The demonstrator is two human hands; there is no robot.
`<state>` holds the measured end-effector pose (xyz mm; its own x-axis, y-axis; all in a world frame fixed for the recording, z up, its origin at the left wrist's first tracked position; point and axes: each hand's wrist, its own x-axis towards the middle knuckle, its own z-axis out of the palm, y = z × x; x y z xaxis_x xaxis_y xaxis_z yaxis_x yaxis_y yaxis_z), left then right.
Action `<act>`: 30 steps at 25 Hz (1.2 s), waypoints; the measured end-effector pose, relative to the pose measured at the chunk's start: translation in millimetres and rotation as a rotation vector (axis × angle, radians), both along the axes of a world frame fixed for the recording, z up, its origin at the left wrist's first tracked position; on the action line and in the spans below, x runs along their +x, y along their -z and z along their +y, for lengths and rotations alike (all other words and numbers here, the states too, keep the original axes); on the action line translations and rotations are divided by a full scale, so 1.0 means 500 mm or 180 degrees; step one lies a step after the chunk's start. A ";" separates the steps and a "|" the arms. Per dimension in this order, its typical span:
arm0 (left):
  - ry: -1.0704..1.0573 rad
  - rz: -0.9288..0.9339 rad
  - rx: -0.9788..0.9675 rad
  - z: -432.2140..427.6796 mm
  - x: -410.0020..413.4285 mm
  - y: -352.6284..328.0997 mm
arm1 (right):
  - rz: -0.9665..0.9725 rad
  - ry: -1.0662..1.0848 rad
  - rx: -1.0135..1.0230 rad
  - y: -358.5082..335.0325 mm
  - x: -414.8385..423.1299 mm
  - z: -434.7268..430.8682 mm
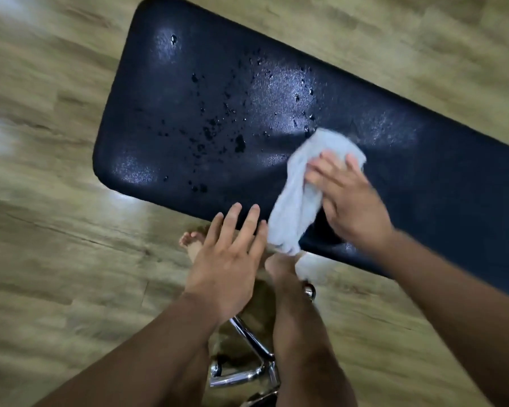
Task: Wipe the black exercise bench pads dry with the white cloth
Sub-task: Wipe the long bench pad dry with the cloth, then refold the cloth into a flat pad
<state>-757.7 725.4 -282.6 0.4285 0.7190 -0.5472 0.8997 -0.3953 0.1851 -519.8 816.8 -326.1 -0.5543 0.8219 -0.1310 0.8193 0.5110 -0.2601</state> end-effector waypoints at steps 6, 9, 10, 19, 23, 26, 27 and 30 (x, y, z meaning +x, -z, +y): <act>-0.0091 -0.0153 -0.0004 -0.003 -0.005 0.001 | 0.0548 0.1682 -0.0419 -0.012 -0.071 0.198; -0.0228 -0.0491 0.0117 -0.001 -0.020 -0.013 | -0.0061 0.1515 0.0067 0.006 -0.117 0.103; -0.0373 -0.0668 0.0165 0.000 -0.027 -0.017 | 0.0208 0.1447 0.0096 0.003 -0.121 0.035; -0.1014 -0.2236 -0.1289 0.022 -0.047 -0.073 | 0.1545 0.2422 -0.1901 -0.200 -0.169 -0.262; -0.1976 -0.2978 -0.2128 0.073 -0.033 -0.093 | 0.2232 0.2624 -0.2548 -0.272 -0.144 -0.116; -0.1833 -0.2943 -0.2242 0.126 -0.029 -0.108 | 0.2076 0.2375 -0.2988 -0.322 -0.092 -0.034; -0.1729 -0.2847 -0.2280 0.141 -0.029 -0.112 | 0.1760 0.2321 -0.2872 -0.331 -0.069 -0.015; -0.1391 -0.2485 -0.2529 0.168 -0.028 -0.125 | 0.1107 0.2140 -0.2205 -0.350 -0.003 0.021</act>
<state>-771.8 809.2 -220.1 0.6462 0.4651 -0.6051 0.4654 0.3883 0.7954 -521.2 827.3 -150.9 -0.1050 0.7816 -0.6149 0.7037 -0.3786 -0.6013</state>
